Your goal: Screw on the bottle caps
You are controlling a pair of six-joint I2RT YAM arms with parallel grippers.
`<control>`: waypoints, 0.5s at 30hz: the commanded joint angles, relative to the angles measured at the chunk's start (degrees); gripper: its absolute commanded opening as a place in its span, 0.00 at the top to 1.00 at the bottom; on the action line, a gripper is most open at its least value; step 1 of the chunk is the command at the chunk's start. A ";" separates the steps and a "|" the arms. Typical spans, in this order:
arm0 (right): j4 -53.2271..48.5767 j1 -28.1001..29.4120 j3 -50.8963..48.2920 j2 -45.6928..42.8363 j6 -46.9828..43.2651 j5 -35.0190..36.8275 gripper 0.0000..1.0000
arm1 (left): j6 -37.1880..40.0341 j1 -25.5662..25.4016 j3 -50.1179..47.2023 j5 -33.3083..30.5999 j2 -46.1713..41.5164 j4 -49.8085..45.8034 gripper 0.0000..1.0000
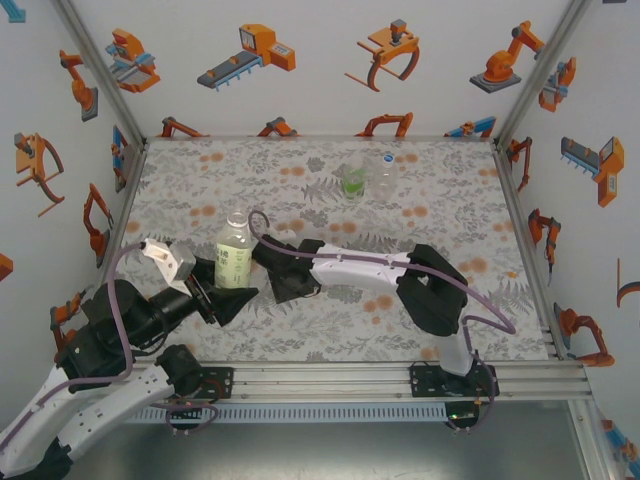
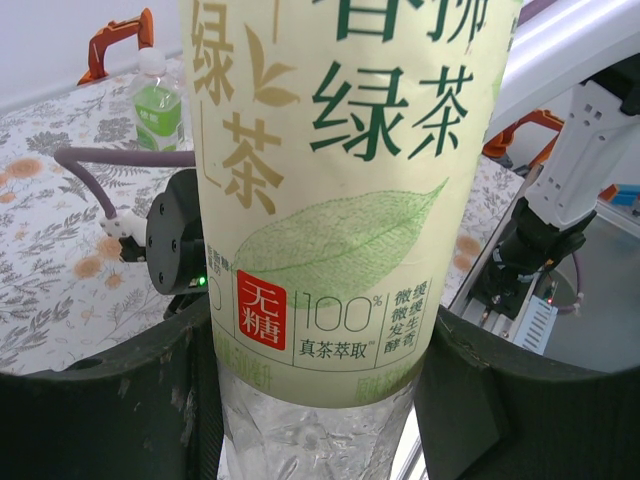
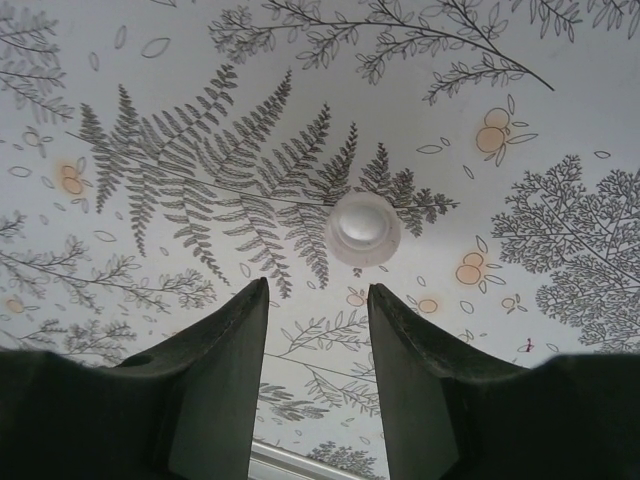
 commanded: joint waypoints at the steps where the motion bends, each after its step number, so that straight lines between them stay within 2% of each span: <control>1: -2.45 -0.04 2.90 1.00 -2.19 1.80 0.55 | -0.68 -0.10 -0.84 0.01 -0.09 1.77 0.87; 15: -5.09 -0.97 7.42 5.38 -3.98 1.95 0.55 | -0.07 -0.07 -0.26 -0.85 0.57 2.12 0.87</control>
